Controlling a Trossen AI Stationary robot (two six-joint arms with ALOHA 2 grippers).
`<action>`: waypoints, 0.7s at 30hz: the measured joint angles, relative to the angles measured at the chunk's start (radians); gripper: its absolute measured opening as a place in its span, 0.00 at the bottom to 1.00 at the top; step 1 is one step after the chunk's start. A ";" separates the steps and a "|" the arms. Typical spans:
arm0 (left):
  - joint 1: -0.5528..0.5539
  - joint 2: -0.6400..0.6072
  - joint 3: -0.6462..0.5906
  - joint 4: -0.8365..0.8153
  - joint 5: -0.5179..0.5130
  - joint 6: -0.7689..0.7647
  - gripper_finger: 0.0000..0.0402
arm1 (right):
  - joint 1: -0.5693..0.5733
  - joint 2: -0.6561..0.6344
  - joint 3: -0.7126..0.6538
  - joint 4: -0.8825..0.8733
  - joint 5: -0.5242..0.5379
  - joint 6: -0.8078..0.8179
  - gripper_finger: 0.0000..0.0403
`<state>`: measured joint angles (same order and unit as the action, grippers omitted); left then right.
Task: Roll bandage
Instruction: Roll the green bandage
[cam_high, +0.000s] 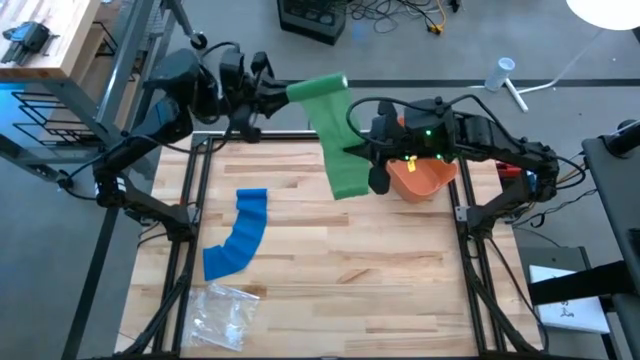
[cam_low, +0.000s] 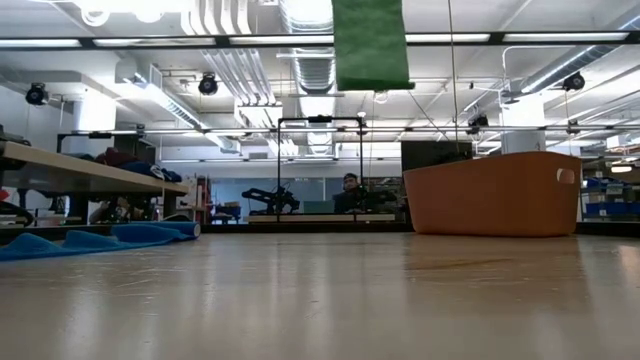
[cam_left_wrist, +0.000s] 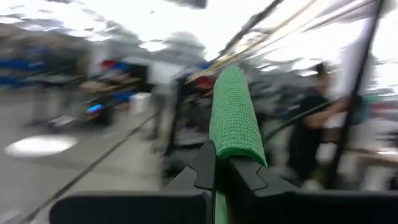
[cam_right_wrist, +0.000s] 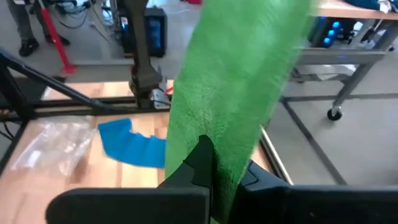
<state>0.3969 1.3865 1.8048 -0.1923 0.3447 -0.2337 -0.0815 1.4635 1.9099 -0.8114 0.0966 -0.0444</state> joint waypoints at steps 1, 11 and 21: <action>0.004 0.000 -0.002 -0.035 -0.044 0.022 0.01 | 0.004 0.000 0.000 0.007 0.000 0.004 0.00; 0.024 0.001 -0.100 -0.142 -0.178 0.151 0.01 | 0.029 -0.010 0.000 0.119 -0.041 0.082 0.05; 0.023 -0.013 -0.028 0.036 -0.026 0.151 0.01 | 0.029 -0.010 -0.001 0.006 -0.043 0.150 0.44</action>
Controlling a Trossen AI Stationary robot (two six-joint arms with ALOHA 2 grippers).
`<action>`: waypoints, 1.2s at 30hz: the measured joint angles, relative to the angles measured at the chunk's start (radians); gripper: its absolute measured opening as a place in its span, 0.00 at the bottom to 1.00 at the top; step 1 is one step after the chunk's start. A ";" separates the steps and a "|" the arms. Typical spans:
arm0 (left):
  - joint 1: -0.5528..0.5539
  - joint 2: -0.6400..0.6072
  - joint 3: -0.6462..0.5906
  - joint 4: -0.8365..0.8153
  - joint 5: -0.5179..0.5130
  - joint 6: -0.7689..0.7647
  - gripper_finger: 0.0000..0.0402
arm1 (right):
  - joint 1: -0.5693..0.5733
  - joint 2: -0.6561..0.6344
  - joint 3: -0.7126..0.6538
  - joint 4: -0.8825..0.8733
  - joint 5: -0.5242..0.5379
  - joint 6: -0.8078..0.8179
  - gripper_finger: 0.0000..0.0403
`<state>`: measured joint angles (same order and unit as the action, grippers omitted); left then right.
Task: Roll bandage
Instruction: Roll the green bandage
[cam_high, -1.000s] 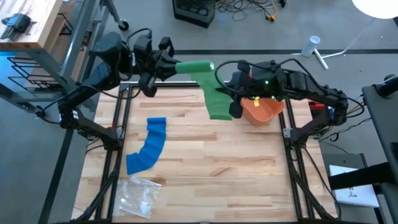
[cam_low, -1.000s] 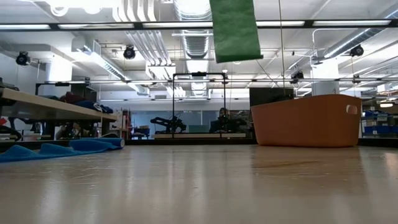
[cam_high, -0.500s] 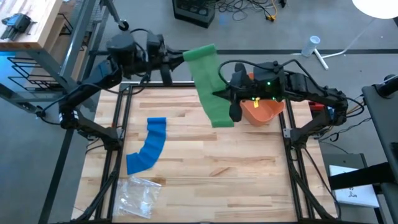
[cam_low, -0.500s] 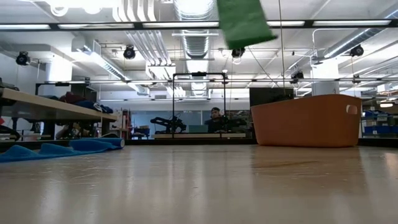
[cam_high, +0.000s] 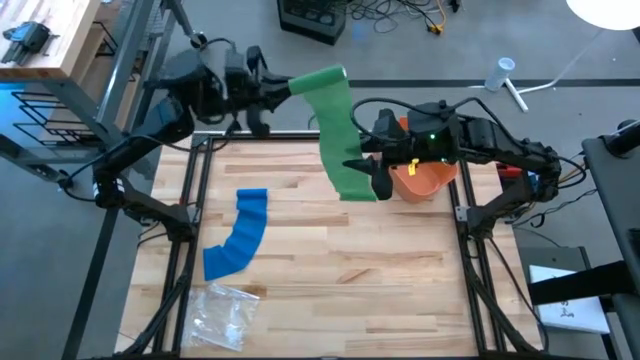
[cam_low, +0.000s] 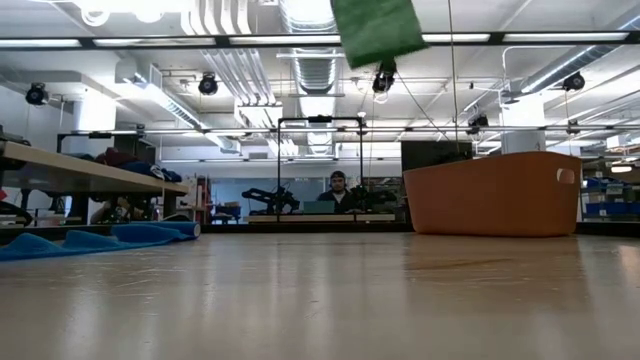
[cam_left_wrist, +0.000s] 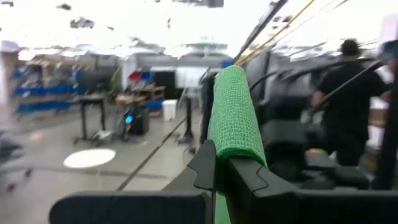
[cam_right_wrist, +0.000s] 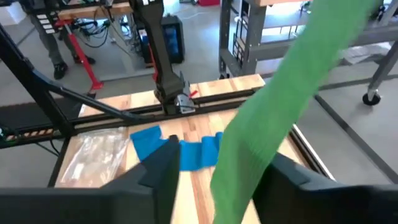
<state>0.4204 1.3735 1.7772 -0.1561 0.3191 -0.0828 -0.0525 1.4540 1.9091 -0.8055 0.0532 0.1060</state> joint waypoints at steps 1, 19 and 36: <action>-0.001 0.000 0.011 -0.001 0.012 0.003 0.01 | 0.000 0.000 0.000 0.006 0.000 -0.003 0.47; -0.014 0.002 0.094 0.008 0.061 -0.013 0.01 | -0.007 0.086 0.000 0.151 0.154 -0.170 0.45; -0.013 -0.046 0.094 -0.035 0.058 -0.004 0.01 | -0.035 0.187 0.000 0.213 0.256 -0.080 0.11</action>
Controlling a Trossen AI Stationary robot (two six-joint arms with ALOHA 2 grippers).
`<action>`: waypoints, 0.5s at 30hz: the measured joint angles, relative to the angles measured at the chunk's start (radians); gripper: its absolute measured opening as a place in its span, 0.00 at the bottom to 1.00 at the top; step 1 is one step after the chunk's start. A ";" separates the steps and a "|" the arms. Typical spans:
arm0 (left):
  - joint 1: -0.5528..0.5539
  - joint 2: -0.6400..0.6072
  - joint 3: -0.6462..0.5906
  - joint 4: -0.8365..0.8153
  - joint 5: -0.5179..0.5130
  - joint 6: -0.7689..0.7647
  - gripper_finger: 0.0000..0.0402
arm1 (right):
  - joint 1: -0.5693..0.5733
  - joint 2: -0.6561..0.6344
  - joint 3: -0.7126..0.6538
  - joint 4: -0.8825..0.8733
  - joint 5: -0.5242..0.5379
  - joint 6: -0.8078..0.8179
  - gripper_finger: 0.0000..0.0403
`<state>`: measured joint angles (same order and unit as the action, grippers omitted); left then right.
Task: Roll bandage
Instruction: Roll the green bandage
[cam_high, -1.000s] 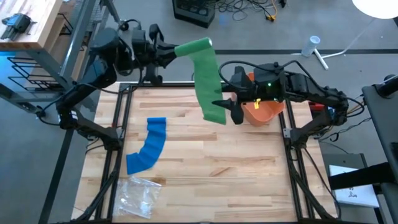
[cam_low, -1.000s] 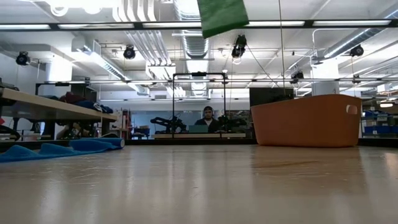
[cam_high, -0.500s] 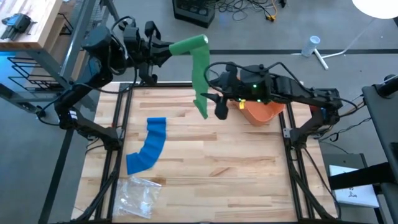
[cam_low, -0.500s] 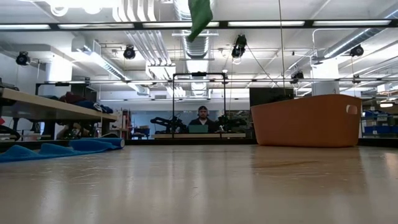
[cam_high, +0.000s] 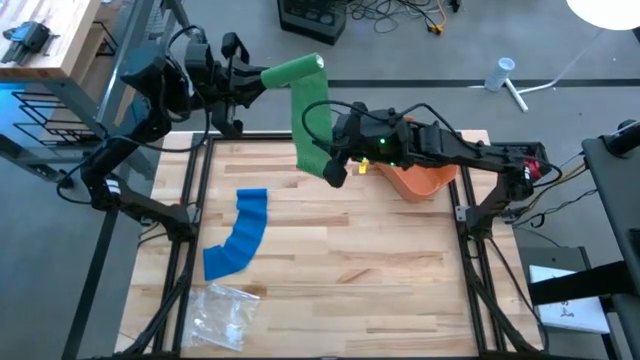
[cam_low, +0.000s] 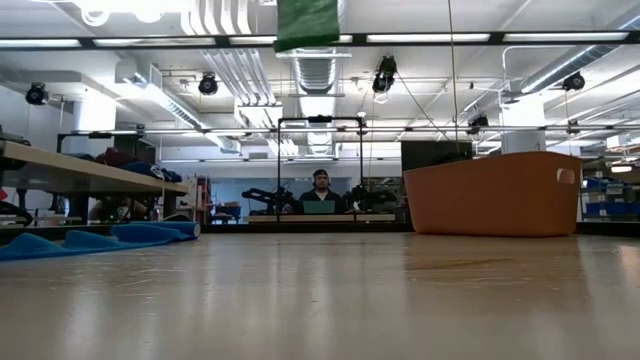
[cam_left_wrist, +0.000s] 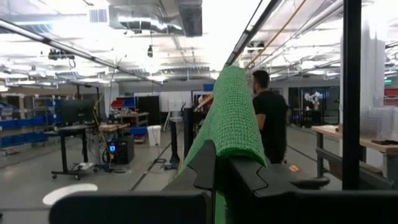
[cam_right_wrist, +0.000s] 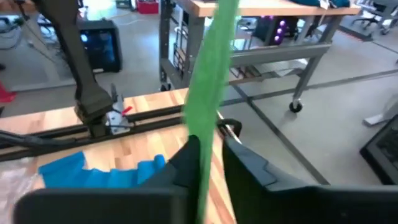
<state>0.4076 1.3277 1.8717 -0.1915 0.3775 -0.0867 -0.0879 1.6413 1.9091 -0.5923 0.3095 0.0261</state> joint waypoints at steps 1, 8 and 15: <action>0.000 -0.004 0.000 -0.012 0.000 0.001 0.01 | 0.000 0.003 0.000 0.006 0.004 0.000 0.08; 0.057 -0.026 0.000 -0.123 -0.001 0.007 0.01 | 0.001 -0.003 0.000 0.007 -0.156 0.009 0.01; 0.178 -0.006 -0.003 -0.252 -0.031 0.083 0.01 | 0.023 -0.048 0.000 0.021 -0.490 0.115 0.00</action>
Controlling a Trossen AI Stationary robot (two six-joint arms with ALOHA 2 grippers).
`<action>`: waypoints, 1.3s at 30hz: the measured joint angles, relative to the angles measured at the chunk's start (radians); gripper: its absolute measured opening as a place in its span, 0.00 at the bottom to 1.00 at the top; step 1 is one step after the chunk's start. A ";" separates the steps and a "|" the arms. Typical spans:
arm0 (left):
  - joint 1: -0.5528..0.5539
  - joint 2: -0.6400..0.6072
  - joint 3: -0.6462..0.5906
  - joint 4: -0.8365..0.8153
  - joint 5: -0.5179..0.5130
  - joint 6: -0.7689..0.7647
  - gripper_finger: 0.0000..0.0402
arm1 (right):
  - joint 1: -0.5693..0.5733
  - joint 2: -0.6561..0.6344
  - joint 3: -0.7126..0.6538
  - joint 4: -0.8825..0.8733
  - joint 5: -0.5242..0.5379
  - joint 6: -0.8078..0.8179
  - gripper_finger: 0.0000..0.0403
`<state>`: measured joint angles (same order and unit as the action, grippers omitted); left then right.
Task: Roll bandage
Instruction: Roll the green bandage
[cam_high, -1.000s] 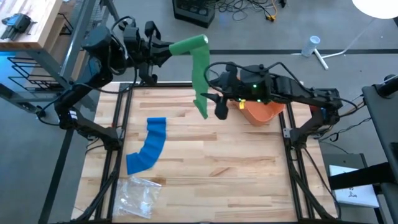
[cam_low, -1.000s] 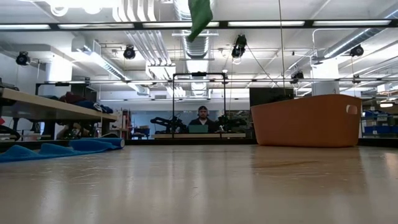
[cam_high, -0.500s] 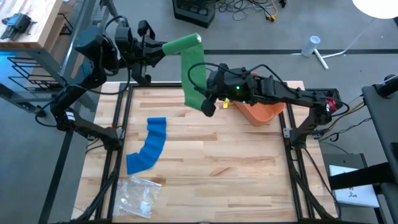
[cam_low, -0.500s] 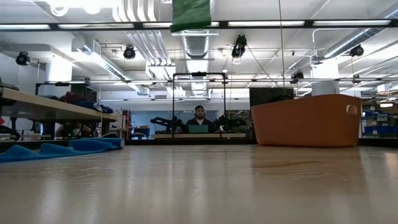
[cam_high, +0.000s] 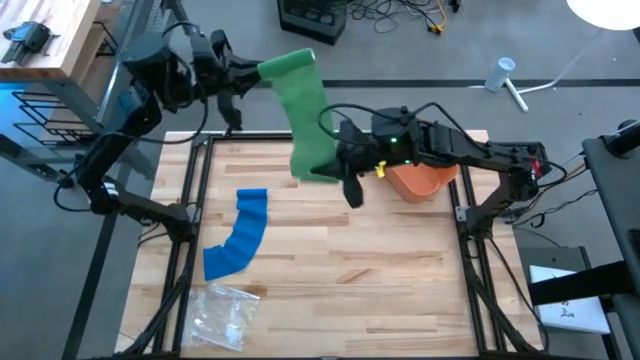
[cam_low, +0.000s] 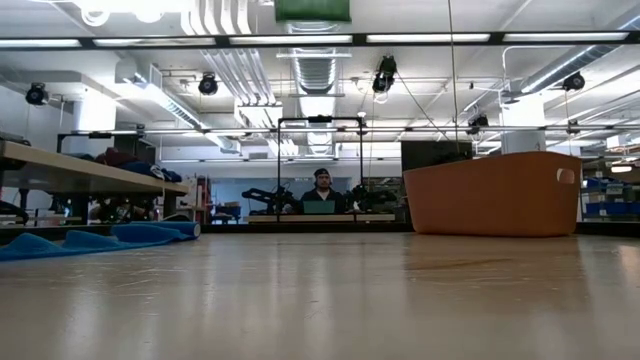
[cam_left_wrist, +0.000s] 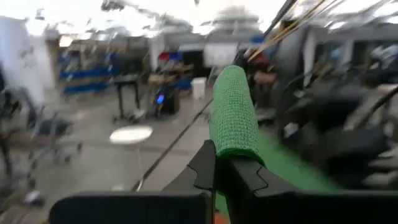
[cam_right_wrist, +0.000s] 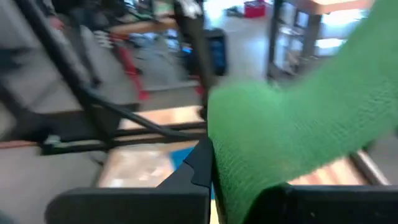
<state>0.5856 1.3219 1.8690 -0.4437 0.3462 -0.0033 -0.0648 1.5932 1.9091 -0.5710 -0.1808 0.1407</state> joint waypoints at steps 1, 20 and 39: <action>0.011 0.009 -0.005 -0.015 0.000 0.004 0.01 | 0.008 -0.009 0.000 0.011 -0.011 0.016 0.00; -0.013 0.090 -0.318 -0.003 0.116 0.043 0.01 | 0.008 -0.105 0.063 0.391 -0.027 0.146 0.00; -0.348 0.092 -0.508 0.050 0.140 0.043 0.00 | -0.269 -0.103 0.100 0.327 0.074 0.308 0.00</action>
<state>0.2374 1.4140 1.3611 -0.3935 0.4858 0.0395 -0.3337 1.4906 2.0087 -0.2436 -0.1070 0.4486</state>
